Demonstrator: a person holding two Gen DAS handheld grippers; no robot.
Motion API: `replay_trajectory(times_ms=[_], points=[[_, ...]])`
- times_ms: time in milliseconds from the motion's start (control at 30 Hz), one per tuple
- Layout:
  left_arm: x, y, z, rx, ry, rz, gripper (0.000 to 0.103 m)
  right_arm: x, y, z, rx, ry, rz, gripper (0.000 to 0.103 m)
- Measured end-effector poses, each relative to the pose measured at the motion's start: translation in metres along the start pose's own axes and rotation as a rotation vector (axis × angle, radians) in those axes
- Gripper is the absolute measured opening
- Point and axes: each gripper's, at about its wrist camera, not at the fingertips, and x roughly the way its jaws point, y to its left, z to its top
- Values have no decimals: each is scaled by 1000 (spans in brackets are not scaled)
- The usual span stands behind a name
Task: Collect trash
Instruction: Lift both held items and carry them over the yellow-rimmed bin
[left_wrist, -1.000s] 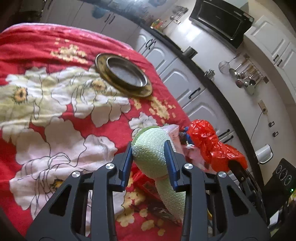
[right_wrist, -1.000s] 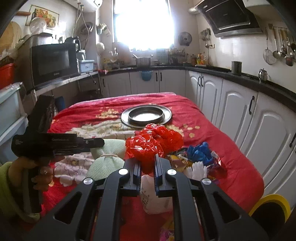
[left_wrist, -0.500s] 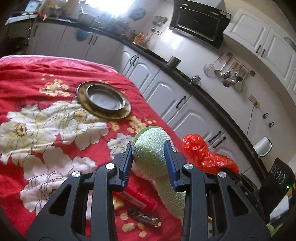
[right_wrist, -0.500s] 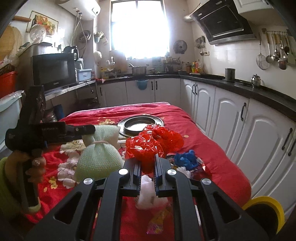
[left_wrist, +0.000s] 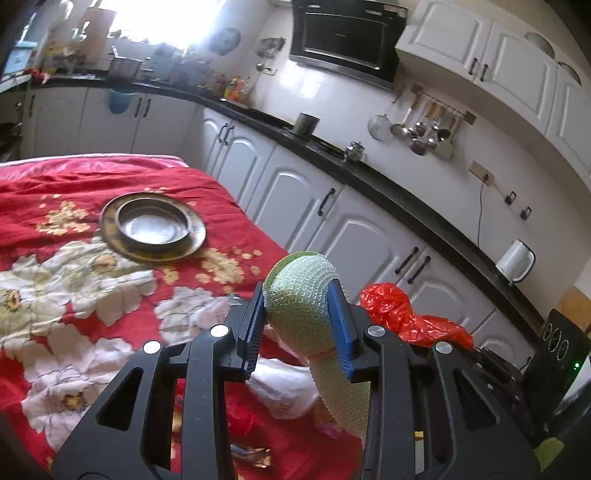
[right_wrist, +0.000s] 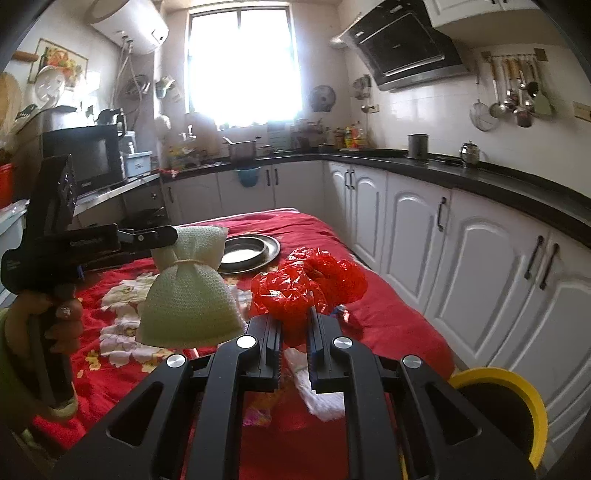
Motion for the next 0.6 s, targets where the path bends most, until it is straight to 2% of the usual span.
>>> replay_trajectory(times_ms=[600], points=[[36, -75, -20, 139, 41, -76, 26, -41, -48, -17, 97, -5, -133, 10]])
